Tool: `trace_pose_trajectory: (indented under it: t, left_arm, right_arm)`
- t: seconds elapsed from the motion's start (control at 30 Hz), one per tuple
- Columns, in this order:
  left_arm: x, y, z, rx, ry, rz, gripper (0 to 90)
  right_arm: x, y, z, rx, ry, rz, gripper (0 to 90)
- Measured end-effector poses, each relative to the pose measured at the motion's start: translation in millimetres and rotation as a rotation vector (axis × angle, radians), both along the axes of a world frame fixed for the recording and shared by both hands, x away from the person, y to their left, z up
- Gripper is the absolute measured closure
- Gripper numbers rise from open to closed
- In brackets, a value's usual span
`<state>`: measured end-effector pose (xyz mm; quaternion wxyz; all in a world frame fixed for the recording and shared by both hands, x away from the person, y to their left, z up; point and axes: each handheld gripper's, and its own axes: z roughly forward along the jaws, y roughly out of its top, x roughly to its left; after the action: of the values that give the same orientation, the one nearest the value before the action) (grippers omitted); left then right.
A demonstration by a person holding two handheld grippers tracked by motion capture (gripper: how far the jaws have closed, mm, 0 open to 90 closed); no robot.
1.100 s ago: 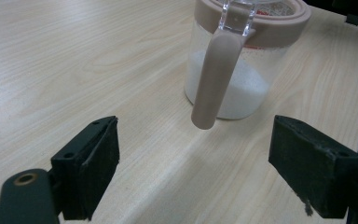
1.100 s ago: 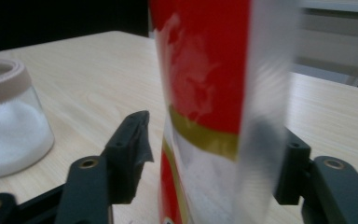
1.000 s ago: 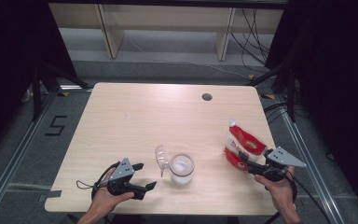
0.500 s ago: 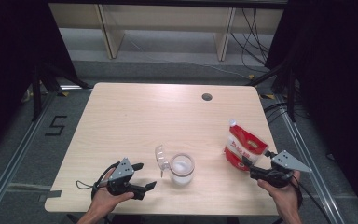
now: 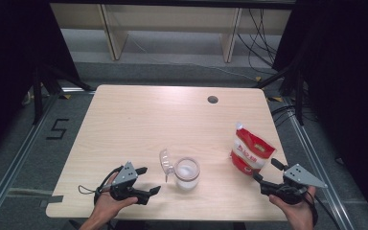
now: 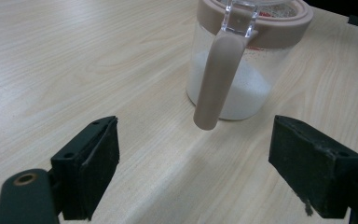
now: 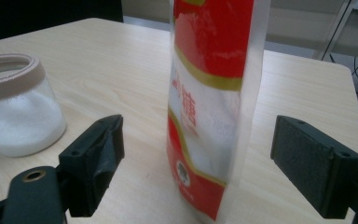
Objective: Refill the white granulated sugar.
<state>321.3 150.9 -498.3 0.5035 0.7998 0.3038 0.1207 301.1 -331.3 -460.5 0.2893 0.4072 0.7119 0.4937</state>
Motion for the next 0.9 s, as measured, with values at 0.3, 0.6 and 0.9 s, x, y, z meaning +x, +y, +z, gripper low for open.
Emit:
trace_pose_trajectory:
  t: [0.3,0.6,0.9]
  left_arm:
    - [0.3,-0.3,-0.7,-0.006,0.003,0.001,15.7]
    - [0.0,-0.4,-0.3,-0.002,0.003,0.004,15.7]
    - [-0.4,-1.0,-0.7,-0.016,0.017,0.012,15.7]
  right_arm:
    - [-10.1,2.5,-1.9,0.013,0.067,0.005,18.9]
    - [-14.3,3.5,-4.2,-0.012,0.04,0.051,20.0]
    - [-21.7,8.3,-5.2,-0.003,0.09,0.08,19.9]
